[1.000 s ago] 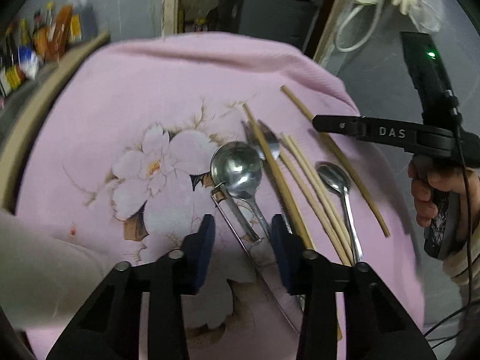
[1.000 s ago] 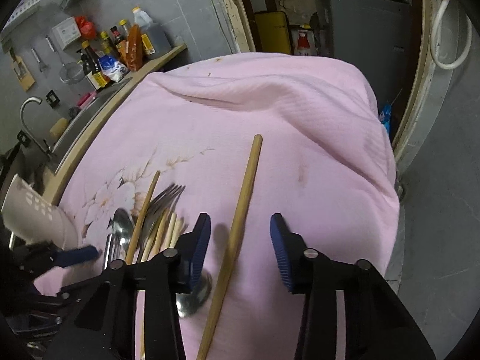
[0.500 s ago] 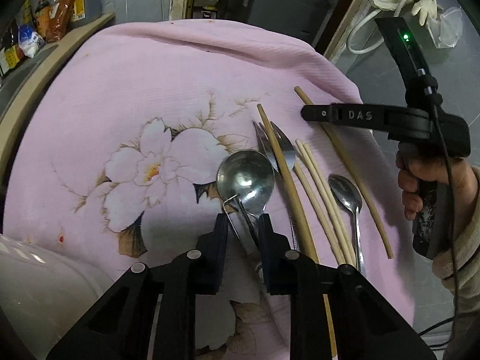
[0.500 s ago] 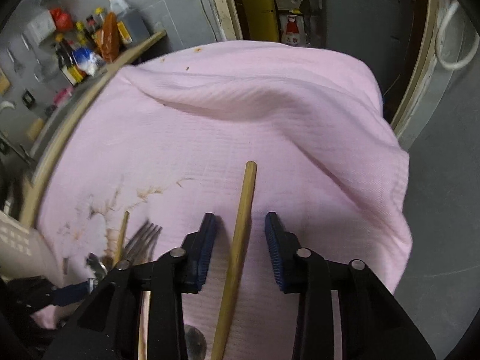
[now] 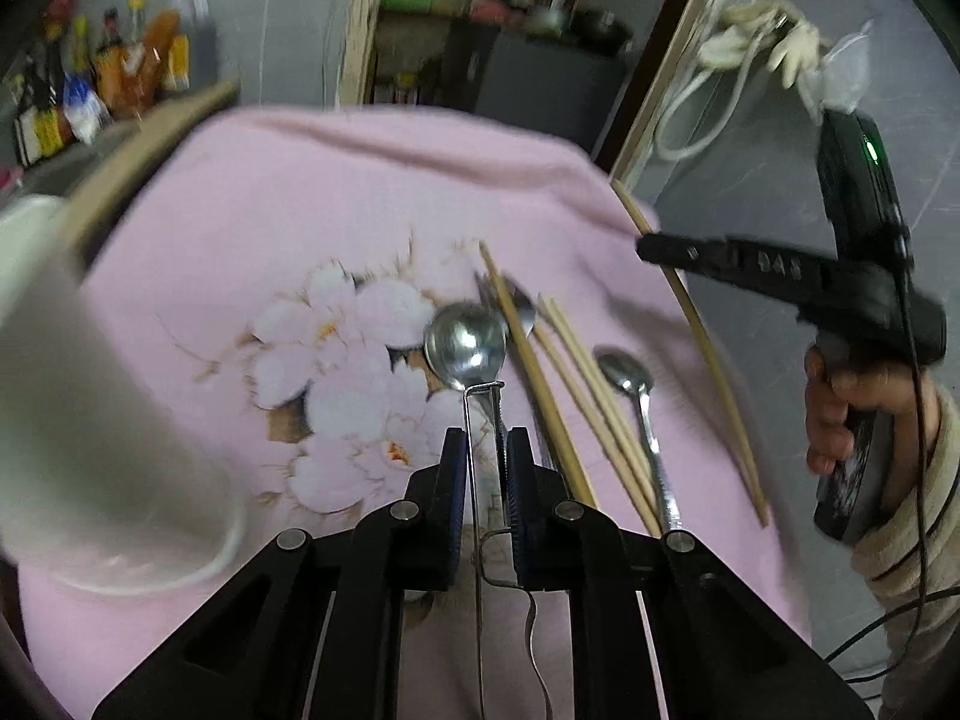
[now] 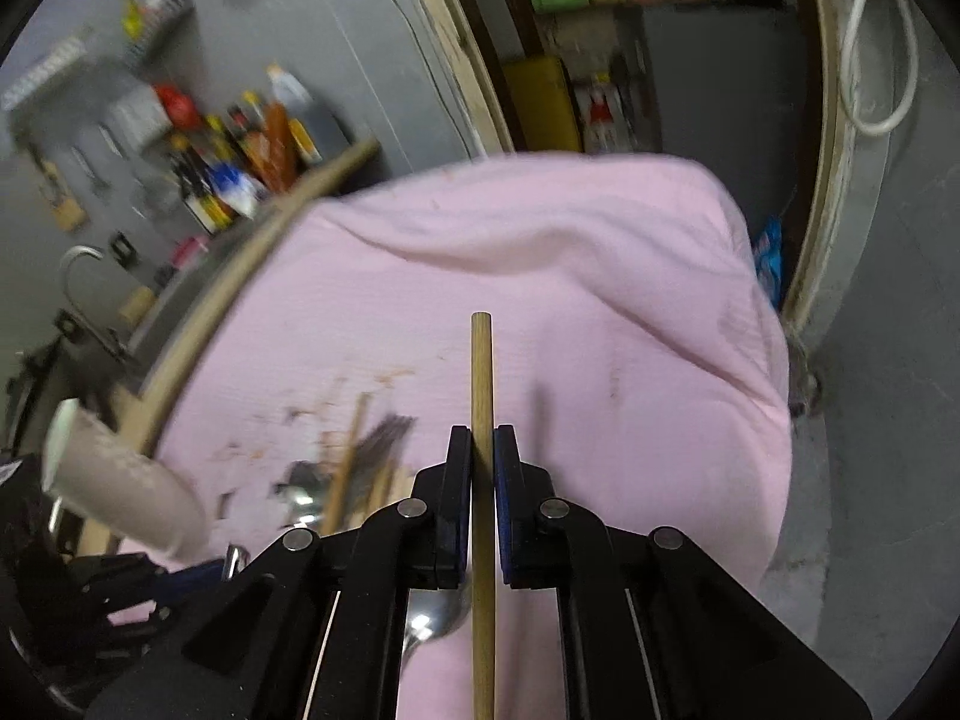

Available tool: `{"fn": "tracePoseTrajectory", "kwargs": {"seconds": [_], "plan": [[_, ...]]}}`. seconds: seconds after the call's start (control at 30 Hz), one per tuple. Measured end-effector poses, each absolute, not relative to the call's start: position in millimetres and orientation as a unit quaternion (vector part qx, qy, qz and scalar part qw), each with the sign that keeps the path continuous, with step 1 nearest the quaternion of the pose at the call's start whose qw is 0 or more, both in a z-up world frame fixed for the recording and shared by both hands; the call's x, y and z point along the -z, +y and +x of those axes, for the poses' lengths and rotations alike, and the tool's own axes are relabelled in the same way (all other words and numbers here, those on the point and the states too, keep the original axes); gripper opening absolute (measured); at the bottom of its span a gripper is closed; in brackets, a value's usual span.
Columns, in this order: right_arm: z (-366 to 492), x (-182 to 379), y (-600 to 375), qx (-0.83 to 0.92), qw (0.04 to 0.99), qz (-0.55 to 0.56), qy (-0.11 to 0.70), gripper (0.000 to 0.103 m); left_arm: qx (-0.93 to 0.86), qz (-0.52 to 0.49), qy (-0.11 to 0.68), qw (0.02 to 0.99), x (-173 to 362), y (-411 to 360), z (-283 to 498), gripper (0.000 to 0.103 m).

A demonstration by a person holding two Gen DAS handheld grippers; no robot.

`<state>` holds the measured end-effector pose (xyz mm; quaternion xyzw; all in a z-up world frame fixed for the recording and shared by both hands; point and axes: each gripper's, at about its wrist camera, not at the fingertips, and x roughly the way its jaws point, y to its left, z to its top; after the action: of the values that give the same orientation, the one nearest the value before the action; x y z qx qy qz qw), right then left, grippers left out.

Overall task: Organize utensils
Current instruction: 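Lift the tongs with the left tool while the right tool carries the chopstick toward the caddy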

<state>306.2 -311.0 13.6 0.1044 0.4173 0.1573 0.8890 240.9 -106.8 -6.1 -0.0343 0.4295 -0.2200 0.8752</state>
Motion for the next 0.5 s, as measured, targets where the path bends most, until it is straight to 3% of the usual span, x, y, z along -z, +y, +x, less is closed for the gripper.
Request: {"fn": "tracePoseTrajectory", "kwargs": {"seconds": [0.3, 0.5], "plan": [[200, -51, -283, -0.166, 0.963, 0.071, 0.201, 0.005, 0.189, -0.048, 0.27, 0.943, -36, -89, 200, 0.009], [171, -75, -253, -0.174, 0.977, 0.053, 0.108, 0.005, 0.172, -0.062, 0.202, 0.962, -70, -70, 183, 0.009]]}}
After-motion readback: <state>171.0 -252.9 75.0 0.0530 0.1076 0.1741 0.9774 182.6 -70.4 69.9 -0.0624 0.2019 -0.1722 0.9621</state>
